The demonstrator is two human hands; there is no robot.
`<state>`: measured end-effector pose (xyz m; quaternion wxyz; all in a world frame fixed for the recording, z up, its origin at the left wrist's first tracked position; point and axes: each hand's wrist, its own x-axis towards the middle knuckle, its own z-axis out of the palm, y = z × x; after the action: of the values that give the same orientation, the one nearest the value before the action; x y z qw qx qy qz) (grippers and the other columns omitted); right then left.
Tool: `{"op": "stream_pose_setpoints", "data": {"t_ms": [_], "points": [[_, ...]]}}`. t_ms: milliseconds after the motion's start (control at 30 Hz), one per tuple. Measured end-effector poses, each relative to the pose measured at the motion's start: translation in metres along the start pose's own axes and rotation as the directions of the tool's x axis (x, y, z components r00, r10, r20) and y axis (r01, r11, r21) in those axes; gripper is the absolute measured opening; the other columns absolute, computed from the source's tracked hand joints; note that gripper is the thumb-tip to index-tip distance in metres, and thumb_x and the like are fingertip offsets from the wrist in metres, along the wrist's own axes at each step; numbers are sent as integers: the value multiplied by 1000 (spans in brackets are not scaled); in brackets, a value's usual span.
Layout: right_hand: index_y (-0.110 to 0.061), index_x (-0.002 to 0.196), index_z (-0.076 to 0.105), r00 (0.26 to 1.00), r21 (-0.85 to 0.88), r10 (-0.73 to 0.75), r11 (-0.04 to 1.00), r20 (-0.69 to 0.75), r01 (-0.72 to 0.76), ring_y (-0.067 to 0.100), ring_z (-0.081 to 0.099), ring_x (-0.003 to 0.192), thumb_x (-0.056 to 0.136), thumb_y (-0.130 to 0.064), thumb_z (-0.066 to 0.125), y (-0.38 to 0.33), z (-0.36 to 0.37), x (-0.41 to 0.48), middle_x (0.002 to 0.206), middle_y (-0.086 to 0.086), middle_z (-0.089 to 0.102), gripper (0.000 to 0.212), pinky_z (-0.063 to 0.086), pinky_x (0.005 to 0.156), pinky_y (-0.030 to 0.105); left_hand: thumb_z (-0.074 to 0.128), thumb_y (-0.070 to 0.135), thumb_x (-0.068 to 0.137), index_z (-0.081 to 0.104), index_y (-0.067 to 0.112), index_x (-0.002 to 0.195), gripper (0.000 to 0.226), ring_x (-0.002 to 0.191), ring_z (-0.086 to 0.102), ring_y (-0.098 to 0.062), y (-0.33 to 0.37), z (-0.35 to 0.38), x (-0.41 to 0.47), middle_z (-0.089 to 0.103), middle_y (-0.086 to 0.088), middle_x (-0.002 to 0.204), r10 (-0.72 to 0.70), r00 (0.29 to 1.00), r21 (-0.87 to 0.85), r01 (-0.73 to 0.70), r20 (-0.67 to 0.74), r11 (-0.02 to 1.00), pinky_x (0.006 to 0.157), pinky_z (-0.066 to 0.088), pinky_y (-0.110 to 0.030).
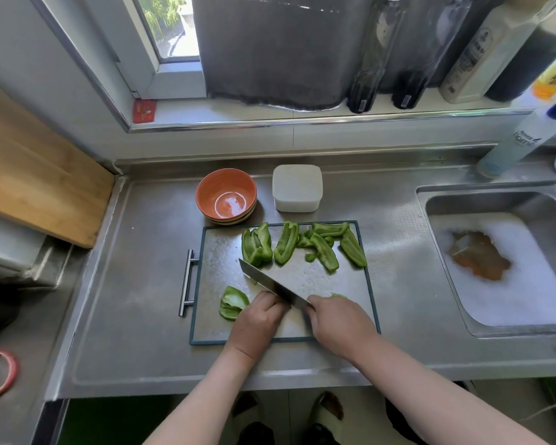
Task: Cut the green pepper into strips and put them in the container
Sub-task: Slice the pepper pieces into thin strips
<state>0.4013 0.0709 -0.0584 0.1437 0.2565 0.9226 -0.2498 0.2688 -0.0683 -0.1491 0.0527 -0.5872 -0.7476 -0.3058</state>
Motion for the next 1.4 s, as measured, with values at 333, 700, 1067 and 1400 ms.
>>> {"op": "stream_pose_setpoints", "data": {"t_ms": [333,700,1067,1400], "points": [[-24,86,59,998,75,36,997,-47,-32,24,58,71,102,-40,40,10,-24,-3,76,-2,64,30,42,60,35,68,10,86,73,10,83,6,81,58,-20,0,-21,6,64,-3,85,-84,993,-25,86,80,996,69,51,-30],[-30,89,57,981,-23,41,999,-187,-46,27,57,75,104,-36,40,23,-44,2,76,-2,63,23,43,64,35,53,10,93,69,11,105,20,92,54,-27,-26,-43,47,58,-8,103,-591,746,258,532,308,806,69,42,-32],[-30,90,75,888,-206,-47,977,-457,-54,25,61,54,85,-29,67,63,-37,-24,61,-3,64,10,43,45,28,62,30,90,76,27,106,22,101,65,-22,14,-11,74,72,2,108,-430,742,83,456,515,886,82,52,-33],[-36,80,73,923,-404,-218,911,-317,77,16,53,42,42,-19,93,74,-63,-44,56,-10,56,46,27,43,20,58,13,96,73,20,108,21,77,58,9,11,-69,108,70,9,98,-670,694,-298,719,263,627,65,39,-2]]}}
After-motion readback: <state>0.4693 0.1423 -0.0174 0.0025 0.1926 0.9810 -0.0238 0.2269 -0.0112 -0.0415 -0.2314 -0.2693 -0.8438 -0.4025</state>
